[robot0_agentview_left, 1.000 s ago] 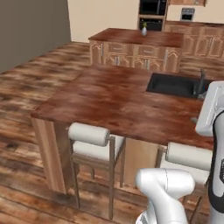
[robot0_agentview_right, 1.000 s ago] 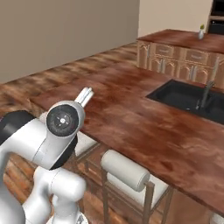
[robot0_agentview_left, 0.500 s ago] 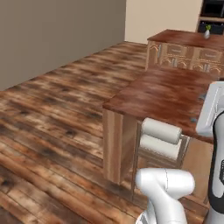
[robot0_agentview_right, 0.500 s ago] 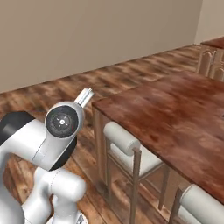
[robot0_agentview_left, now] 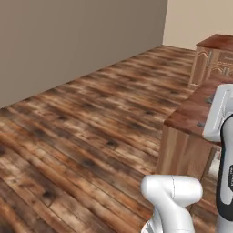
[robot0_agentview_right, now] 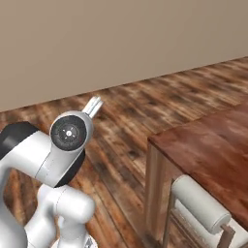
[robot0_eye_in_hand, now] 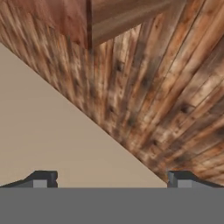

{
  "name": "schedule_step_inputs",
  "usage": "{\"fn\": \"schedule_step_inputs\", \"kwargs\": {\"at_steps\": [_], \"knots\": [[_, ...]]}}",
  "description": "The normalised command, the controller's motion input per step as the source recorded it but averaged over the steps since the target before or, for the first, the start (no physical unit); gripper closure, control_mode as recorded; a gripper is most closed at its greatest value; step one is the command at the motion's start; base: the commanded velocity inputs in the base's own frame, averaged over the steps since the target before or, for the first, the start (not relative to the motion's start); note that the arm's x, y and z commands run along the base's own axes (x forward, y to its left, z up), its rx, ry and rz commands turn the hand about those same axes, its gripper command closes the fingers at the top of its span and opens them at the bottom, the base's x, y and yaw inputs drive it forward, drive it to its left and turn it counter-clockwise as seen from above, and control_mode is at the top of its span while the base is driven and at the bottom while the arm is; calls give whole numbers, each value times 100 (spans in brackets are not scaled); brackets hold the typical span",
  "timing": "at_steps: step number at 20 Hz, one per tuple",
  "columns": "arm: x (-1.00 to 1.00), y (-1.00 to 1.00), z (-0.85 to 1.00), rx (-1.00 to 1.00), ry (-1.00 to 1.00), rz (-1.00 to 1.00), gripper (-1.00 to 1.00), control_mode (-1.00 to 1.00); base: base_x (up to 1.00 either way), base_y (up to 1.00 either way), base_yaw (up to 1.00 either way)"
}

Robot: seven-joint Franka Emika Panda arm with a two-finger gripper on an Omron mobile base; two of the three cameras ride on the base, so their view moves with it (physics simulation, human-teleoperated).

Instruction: Retrieve the tupperware and aluminum foil from the cabinet and place them on the dining counter near the plate with mushroom and sweet potato to prepare for storing leftovers.

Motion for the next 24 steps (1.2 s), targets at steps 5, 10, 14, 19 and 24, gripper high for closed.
{"fn": "schedule_step_inputs", "kwargs": {"at_steps": [5,10,14,19,24], "knots": [[0,0,0,0,0,0,-100,100,100,100,10],[0,0,0,0,0,0,-100,100,100,99,-14],[0,0,0,0,0,0,-100,100,100,75,-40],[0,0,0,0,0,0,-100,100,100,55,-51],[0,0,0,0,0,0,-100,100,100,59,-54]]}}
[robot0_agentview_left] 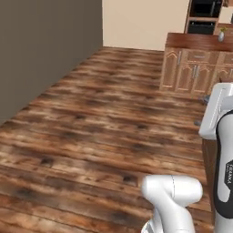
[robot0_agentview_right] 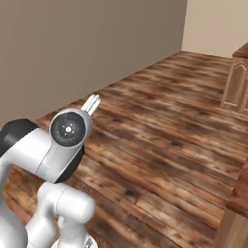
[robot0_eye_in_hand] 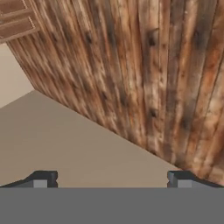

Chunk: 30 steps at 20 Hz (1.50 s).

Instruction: Retrieve the tupperware and aluminum foil from the cabinet and place them on the dining counter near the plate with mushroom and sweet potato to prepare for storing leftovers.

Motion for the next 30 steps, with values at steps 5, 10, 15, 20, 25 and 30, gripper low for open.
{"fn": "schedule_step_inputs", "kwargs": {"at_steps": [5,10,15,20,25,30], "knots": [[0,0,0,0,0,0,-100,100,100,59,-51],[0,0,0,0,0,0,-100,100,100,52,-48],[0,0,0,0,0,0,-100,100,100,46,-46],[0,0,0,0,0,0,-100,100,100,47,-47],[0,0,0,0,0,0,-100,100,100,50,-49],[0,0,0,0,0,0,-100,100,100,61,-49]]}}
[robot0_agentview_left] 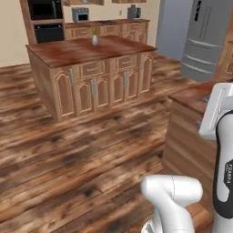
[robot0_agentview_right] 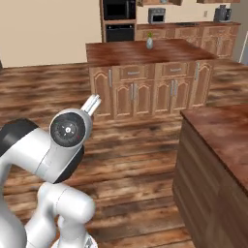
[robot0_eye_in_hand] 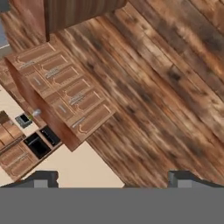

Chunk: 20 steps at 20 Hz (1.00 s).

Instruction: Retrieve the tupperware and aluminum foil from the cabinet and place them on the dining counter near the plate with mushroom and sweet potato to prepare for storing leftovers.

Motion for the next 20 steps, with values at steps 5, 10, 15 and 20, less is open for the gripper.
{"fn": "schedule_step_inputs", "kwargs": {"at_steps": [5,10,15,20], "knots": [[0,0,0,0,0,0,-100,100,100,68,-48],[0,0,0,0,0,0,-100,100,100,79,-45],[0,0,0,0,0,0,-100,100,100,98,-37],[0,0,0,0,0,0,-100,100,100,100,-32]]}}
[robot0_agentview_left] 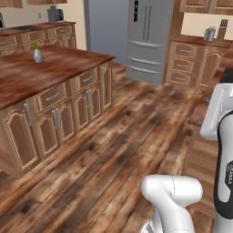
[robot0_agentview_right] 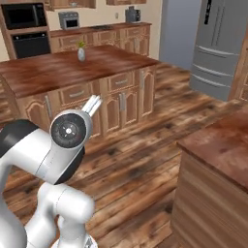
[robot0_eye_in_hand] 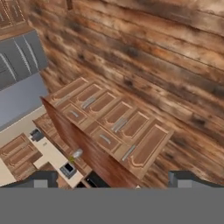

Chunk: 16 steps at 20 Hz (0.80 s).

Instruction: Retrieve the tupperware and aluminum foil from the cabinet and place them on the dining counter near the plate with mushroom and sweet potato to prepare for storing leftovers.

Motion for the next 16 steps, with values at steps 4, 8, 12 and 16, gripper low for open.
{"fn": "schedule_step_inputs", "kwargs": {"at_steps": [4,8,12,16], "knots": [[0,0,0,0,0,0,-100,100,100,96,-26],[0,0,0,0,0,0,-100,100,100,88,-23],[0,0,0,0,0,0,-100,100,100,82,-22],[0,0,0,0,0,0,-100,100,100,52,-17]]}}
